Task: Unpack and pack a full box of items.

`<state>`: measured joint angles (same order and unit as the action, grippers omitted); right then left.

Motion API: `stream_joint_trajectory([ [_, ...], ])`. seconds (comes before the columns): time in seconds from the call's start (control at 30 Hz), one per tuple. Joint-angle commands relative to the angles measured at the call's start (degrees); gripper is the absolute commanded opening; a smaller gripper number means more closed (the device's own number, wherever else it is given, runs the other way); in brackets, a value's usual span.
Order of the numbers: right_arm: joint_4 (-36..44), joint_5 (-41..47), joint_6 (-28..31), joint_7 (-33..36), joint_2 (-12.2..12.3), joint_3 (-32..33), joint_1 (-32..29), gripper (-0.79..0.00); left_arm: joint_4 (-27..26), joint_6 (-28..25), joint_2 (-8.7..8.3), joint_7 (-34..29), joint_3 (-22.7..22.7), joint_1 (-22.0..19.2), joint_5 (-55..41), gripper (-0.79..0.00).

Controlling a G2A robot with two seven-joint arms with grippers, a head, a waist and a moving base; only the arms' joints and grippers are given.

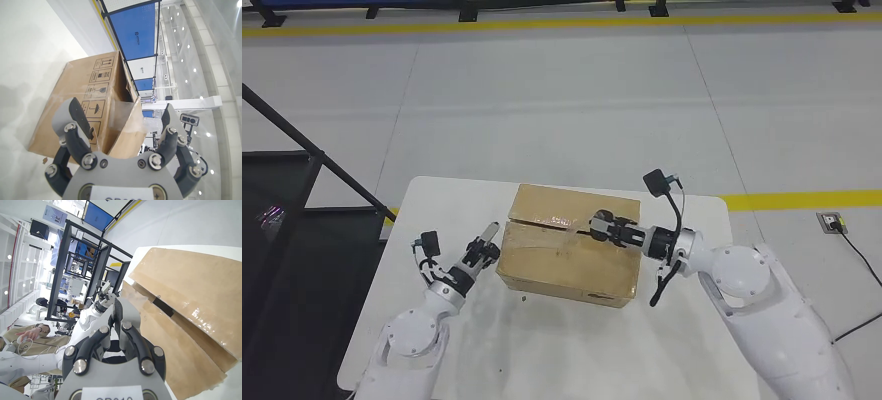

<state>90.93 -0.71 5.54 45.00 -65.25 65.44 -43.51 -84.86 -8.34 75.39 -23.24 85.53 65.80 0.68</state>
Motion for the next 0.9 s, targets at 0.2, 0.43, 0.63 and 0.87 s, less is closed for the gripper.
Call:
stream_joint_trajectory([
  [0.2,0.37,-0.06,0.33,-0.11,0.09,0.41,-0.84,-0.785,-7.24,-3.44,-0.02,-2.07,3.46,2.53,-15.38,0.000],
  [0.43,0.13,0.04,0.16,0.20,0.06,0.33,-0.72,-0.785,-6.75,-0.56,-0.62,-9.63,3.87,1.32,-19.55,0.000],
  [0.63,-0.05,0.22,0.13,0.36,0.00,0.23,-0.53,-0.785,-1.44,0.89,-0.50,-8.93,1.18,-2.47,-19.01,0.000],
  [0.87,0.36,0.09,0.98,-0.02,-0.02,0.29,-0.63,-0.785,2.12,0.86,-0.42,-8.45,-0.97,-4.79,-18.50,0.000],
])
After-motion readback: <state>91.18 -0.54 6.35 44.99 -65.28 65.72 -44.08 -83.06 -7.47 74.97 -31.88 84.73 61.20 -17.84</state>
